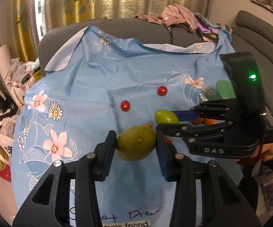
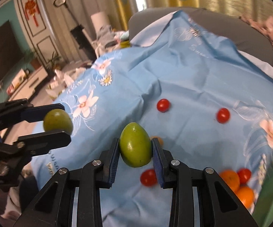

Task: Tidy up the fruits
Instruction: 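Carry both limes over the green bowl and open both tools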

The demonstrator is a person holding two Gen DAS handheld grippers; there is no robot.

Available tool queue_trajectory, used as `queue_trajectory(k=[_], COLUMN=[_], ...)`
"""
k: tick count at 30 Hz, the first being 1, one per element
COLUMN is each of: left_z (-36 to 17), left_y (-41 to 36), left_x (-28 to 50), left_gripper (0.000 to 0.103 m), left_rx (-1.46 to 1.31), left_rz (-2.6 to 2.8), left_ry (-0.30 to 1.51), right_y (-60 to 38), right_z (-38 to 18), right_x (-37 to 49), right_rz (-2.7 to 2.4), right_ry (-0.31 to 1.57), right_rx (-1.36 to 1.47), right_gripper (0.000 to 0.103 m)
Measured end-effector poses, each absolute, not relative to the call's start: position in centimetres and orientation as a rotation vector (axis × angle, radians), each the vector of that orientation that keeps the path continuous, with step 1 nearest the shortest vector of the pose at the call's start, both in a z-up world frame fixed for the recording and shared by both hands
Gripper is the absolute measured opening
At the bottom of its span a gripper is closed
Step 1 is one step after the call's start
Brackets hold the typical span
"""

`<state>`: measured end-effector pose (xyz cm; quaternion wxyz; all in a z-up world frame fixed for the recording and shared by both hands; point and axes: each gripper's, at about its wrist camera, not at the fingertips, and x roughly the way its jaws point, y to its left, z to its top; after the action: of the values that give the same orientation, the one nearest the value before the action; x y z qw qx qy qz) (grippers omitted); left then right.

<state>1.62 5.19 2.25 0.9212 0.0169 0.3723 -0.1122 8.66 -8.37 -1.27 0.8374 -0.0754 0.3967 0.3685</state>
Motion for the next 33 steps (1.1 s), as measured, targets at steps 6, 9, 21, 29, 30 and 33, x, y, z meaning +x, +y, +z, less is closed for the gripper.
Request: queue_trajectory(k=[6, 9, 21, 29, 30, 33], left_z=[3.1, 3.4, 4.1, 3.7, 3.6, 3.1], left_y=[2.8, 1.4, -7.5, -14.5, -15.5, -17.9], left_x=[1.0, 0.9, 2.5, 4.9, 5.2, 5.9], left_gripper=[0.042, 0.042, 0.042, 0.042, 0.042, 0.042], left_rx=[0.081, 0.103, 0.220, 0.285, 0.296, 0.325], left_rz=[-0.249, -0.262, -0.404, -0.516, -0.528, -0.562], left_ry=[0.751, 0.747, 0.722, 0.725, 0.726, 0.726], right_y=[-12.2, -14.2, -23.1, -29.0, -29.8, -31.4], right_z=[0.5, 1.3, 2.5, 2.3, 2.1, 1.7], right_x=[6.6, 5.9, 4.3, 3.7, 3.6, 3.5], right_rz=[0.746, 0.723, 0.572, 0.449, 0.430, 0.389], right_ry=[0.790, 0.768, 0.712, 0.689, 0.688, 0.691], right_rx=[-0.061, -0.017, 0.127, 0.199, 0.206, 0.224], right_gripper=[0.035, 0.035, 0.035, 0.035, 0.035, 0.035])
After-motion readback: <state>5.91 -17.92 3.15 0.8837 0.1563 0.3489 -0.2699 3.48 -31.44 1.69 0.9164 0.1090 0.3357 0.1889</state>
